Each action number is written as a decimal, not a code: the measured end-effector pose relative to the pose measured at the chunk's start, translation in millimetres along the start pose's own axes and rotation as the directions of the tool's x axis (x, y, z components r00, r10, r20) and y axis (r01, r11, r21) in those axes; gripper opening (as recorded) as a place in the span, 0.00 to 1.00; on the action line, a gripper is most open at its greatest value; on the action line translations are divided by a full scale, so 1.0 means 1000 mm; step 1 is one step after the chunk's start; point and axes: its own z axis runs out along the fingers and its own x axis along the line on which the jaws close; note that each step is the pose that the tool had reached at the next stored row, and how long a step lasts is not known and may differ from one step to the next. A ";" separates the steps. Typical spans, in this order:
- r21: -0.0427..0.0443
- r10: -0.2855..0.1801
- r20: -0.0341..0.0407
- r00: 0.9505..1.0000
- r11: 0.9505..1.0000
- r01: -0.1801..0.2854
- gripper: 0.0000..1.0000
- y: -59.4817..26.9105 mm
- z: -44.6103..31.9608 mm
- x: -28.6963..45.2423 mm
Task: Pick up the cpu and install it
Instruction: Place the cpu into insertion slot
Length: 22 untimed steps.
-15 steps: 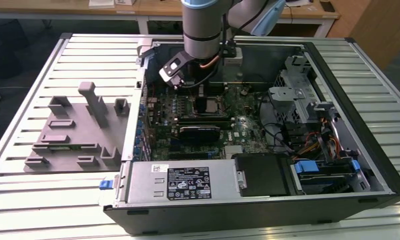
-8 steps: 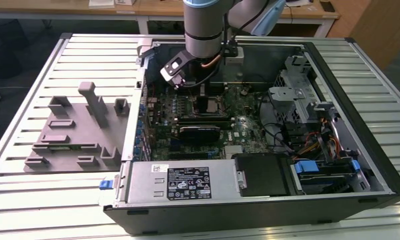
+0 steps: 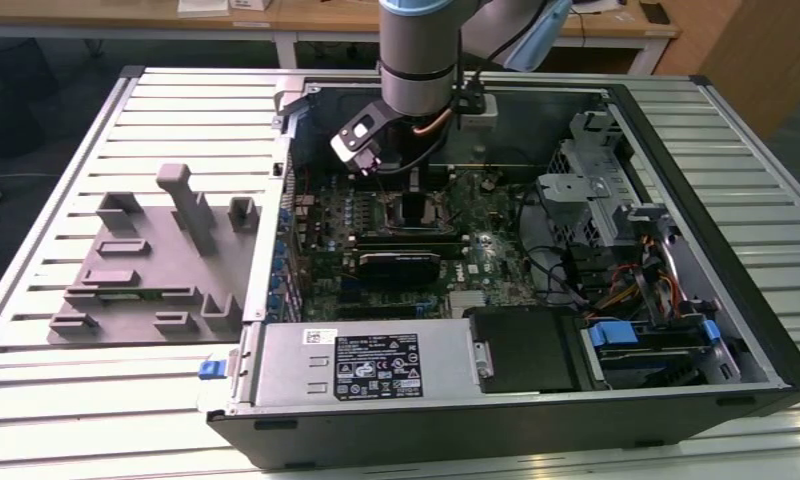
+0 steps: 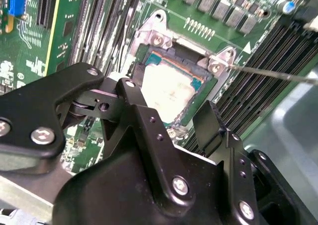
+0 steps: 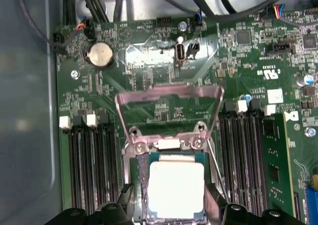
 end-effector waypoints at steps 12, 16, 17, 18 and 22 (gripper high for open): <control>0.000 0.019 0.002 1.000 1.000 -0.019 0.66 0.0045 0.0017 0.0004; 0.000 0.019 0.003 1.000 1.000 -0.019 0.66 0.0046 0.0017 0.0004; 0.000 0.019 0.003 1.000 1.000 -0.019 0.66 0.0045 0.0017 0.0004; 0.000 0.019 0.003 1.000 1.000 -0.019 0.66 0.0045 0.0017 0.0004; 0.000 0.019 0.003 1.000 1.000 -0.019 0.58 0.0045 0.0017 0.0004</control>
